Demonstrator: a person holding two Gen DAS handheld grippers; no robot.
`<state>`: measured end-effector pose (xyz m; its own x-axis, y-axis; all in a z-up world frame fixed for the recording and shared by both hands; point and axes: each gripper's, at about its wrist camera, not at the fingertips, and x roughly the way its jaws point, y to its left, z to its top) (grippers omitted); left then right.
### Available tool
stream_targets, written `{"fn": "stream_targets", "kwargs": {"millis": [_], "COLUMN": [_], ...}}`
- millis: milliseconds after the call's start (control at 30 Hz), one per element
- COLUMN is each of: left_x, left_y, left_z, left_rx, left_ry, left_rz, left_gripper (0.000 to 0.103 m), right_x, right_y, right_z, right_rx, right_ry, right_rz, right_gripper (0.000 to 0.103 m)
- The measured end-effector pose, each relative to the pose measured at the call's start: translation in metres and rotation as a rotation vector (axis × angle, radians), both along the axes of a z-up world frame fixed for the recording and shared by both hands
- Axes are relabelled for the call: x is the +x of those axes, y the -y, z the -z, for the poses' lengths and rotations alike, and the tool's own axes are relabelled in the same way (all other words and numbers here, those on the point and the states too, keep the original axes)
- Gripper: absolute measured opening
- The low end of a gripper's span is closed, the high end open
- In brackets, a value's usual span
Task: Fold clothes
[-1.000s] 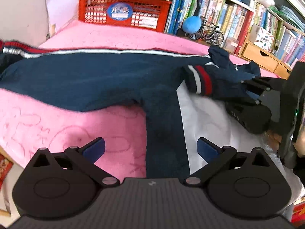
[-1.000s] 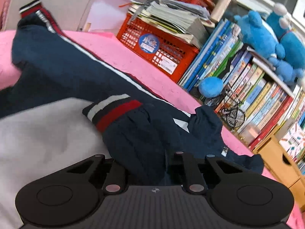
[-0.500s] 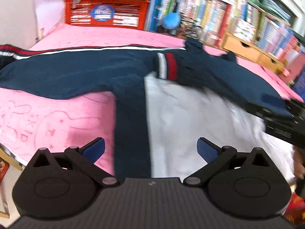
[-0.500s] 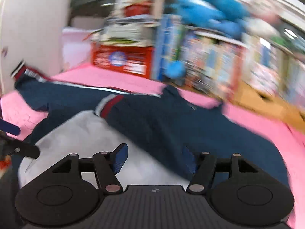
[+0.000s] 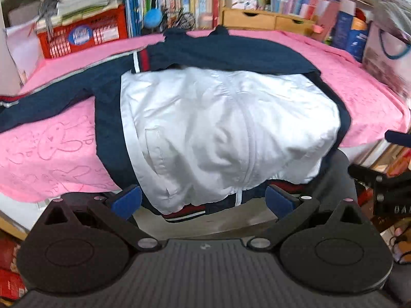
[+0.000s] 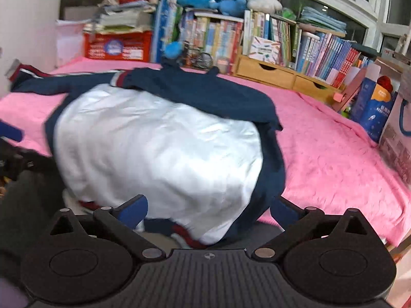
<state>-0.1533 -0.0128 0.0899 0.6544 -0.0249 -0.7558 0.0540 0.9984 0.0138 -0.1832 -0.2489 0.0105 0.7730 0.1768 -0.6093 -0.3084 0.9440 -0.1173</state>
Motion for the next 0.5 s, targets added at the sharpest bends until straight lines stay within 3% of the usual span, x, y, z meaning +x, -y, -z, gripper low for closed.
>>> {"fn": "stream_targets", "kwargs": {"millis": [200, 500], "left_x": [-0.011, -0.015], "left_y": [0.005, 0.007], "left_z": [0.0, 0.007], "left_rx": [0.061, 0.062], "left_ry": [0.027, 0.01], "left_rz": [-0.013, 0.006], "left_gripper": [0.103, 0.103], "right_x": [-0.012, -0.015], "right_y": [-0.02, -0.024], "right_z": [-0.008, -0.007], "right_rx": [0.004, -0.001], "right_ry": [0.007, -0.001], "right_rz": [-0.03, -0.042], "right_gripper": [0.103, 0.103]}}
